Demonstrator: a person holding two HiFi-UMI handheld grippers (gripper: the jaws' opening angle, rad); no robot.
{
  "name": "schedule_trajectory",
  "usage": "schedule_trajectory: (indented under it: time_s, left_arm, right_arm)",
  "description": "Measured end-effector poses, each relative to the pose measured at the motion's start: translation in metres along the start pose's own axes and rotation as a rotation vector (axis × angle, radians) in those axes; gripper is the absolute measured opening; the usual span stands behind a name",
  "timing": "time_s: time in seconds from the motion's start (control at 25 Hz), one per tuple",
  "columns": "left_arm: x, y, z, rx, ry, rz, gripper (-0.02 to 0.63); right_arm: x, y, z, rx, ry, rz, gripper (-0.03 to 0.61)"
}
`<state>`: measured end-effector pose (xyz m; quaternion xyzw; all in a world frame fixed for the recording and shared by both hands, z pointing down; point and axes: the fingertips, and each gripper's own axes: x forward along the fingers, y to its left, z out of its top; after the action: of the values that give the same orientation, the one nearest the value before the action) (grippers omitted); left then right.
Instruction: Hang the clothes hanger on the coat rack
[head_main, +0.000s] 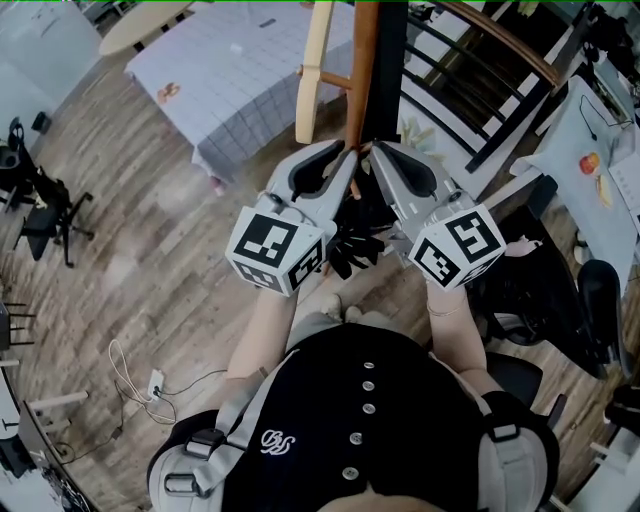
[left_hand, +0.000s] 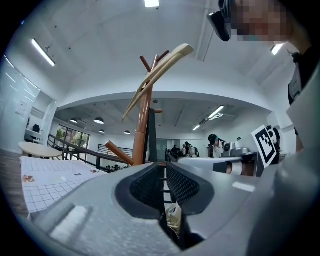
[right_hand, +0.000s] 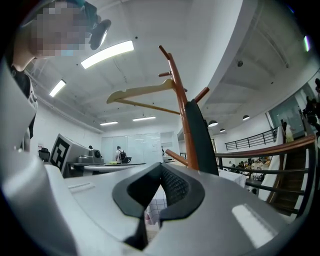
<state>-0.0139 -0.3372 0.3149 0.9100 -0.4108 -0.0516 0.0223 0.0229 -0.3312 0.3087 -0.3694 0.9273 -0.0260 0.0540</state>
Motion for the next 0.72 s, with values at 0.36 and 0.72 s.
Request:
schedule_trajectory:
  time_s: [0.36,0.72]
  left_arm:
    - [0.001,-0.008,-0.01,-0.041,-0.008,-0.052,-0.002]
    - [-0.001,-0.008,-0.017,-0.078,0.008,-0.082,-0.002]
  right_arm:
    - [-0.003,0.003,-0.01,0.004,0.03,0.004,0.0]
    - [-0.007,-0.003,-0.01,-0.044,0.056,0.006,0.0]
